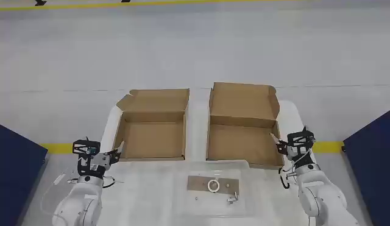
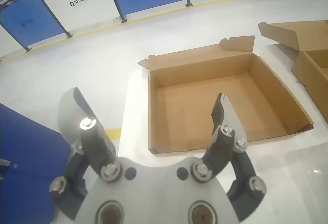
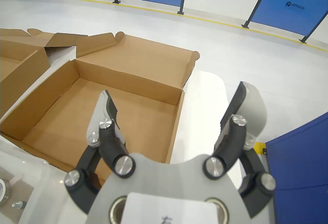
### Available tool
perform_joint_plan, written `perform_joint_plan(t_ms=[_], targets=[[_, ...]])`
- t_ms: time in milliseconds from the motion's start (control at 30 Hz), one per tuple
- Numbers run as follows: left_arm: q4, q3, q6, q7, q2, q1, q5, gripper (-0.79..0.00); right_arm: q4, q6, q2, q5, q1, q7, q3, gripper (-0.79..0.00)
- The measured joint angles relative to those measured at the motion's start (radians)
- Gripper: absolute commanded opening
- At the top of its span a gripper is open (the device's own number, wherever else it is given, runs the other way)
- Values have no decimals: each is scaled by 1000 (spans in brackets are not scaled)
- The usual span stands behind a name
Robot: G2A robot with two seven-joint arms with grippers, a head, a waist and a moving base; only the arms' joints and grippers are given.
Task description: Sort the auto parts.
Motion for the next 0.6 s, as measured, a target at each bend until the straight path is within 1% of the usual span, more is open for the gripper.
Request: perform_joint_plan(t_ms=[100, 167, 300, 400, 600], targets=[[0, 0, 0, 0, 0, 0, 0, 0, 0, 0, 0, 0, 0, 0, 0, 0], [0, 0, 0, 0, 0, 0, 0, 0, -9, -19, 0, -5, 2, -1, -4, 0], [0, 0, 0, 0, 0, 0, 0, 0, -45, -145, 9, -74, 0, 19, -7, 0], [0, 0, 0, 0, 0, 0, 0, 0, -62, -231, 14, -76, -1, 45, -1, 0], [0, 0, 0, 0, 0, 0, 0, 0, -62, -231, 14, -77, -1, 47, 0, 0]])
